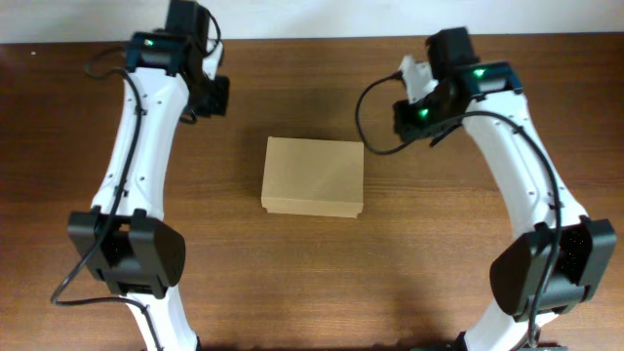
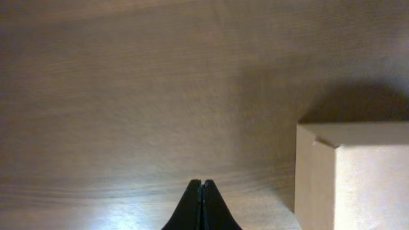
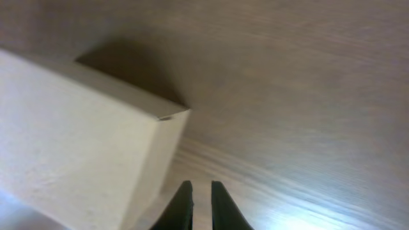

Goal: Pack container

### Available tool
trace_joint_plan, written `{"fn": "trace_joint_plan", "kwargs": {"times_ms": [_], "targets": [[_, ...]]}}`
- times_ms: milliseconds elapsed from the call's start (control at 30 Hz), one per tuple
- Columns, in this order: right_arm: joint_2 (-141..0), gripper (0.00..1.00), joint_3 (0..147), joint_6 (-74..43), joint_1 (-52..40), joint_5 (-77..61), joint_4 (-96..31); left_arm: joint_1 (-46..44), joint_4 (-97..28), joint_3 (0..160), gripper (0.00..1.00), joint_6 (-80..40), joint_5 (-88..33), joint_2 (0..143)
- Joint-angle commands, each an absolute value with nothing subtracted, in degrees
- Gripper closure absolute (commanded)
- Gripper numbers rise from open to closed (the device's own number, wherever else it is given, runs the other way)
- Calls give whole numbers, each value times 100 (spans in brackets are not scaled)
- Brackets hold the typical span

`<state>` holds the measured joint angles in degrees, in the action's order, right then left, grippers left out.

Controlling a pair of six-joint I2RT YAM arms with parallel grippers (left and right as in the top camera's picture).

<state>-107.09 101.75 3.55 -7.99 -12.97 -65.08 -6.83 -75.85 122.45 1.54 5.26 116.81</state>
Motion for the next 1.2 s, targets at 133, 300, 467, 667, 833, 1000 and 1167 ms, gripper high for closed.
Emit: {"fn": "trace_joint_plan", "kwargs": {"times_ms": [133,300,467,667,833,1000,1167], "targets": [[-10707,78,11126,725,-246,-257,-7140,-388,-8180,13485,98,285,888,11664],[-10669,56,11708,733,99,-250,-7461,-132,-8471,14140,98,285,1055,11577],[-10650,25,12230,731,242,-246,-7697,152,-8624,14527,89,285,1055,11421],[-10643,1,12328,729,239,-228,-7762,290,-8626,14529,54,285,1057,11301],[-10643,1,12328,729,233,-228,-7876,290,-8626,14529,0,285,1057,11301],[-10643,1,12328,729,233,-231,-7983,290,-8626,14529,0,285,1055,11301],[-10643,1,12328,727,233,-231,-8156,290,-8626,14529,0,285,1055,11301]]}}
